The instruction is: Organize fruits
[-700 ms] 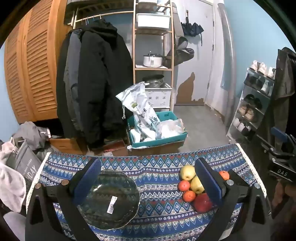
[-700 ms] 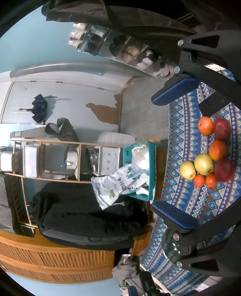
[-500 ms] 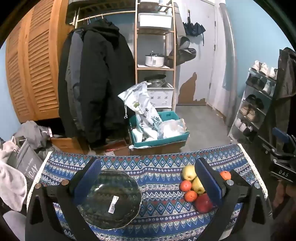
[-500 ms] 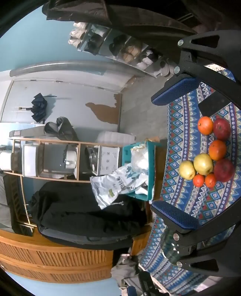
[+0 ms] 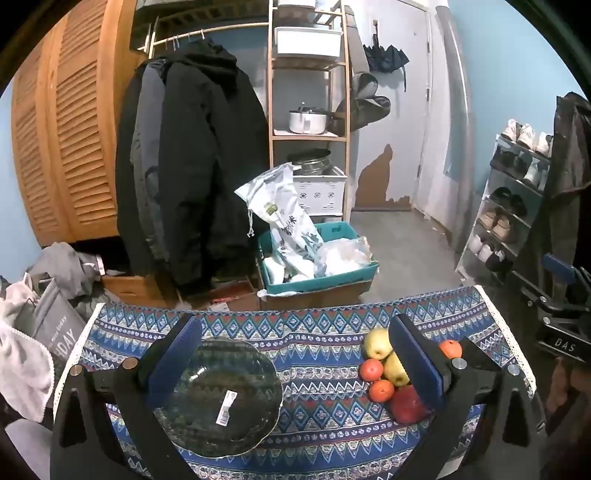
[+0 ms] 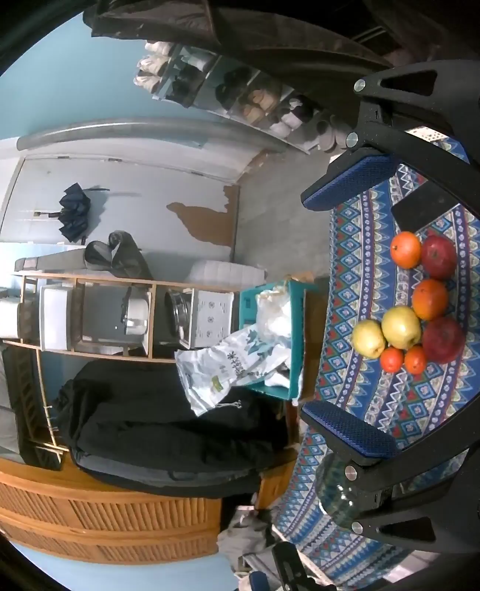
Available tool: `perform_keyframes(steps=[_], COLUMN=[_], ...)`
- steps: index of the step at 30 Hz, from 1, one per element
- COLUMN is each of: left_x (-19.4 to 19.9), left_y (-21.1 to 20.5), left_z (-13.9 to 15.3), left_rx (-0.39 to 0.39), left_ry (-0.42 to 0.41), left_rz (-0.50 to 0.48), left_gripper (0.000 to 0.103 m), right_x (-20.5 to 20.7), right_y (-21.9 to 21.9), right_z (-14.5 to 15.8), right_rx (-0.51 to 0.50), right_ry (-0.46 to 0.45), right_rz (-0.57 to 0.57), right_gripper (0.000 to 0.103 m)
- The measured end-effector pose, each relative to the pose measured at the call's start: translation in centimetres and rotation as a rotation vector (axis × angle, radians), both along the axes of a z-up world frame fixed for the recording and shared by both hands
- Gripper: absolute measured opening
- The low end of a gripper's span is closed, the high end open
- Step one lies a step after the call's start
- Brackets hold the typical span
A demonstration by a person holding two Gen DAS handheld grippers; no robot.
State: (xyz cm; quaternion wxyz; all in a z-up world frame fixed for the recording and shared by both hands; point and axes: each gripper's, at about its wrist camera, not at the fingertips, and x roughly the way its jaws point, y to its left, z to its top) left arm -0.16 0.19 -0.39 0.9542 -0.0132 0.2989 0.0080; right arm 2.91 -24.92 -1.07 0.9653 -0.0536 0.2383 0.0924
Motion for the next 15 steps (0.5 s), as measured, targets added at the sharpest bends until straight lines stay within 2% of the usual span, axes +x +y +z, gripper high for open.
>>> perform_keyframes(steps=[15], left_x=[-0.01], left_y=[-0.10], left_z=[0.14], left_rx=[-0.005], left_ry=[0.001], left_rz=[-0.008], left_gripper=[0.102], right_x=[0.04], right_y=[0.05], right_z=[0.07], right_rx=[-0.002], right_ry=[0.002], right_rz=[0.002], right_gripper=[0.101])
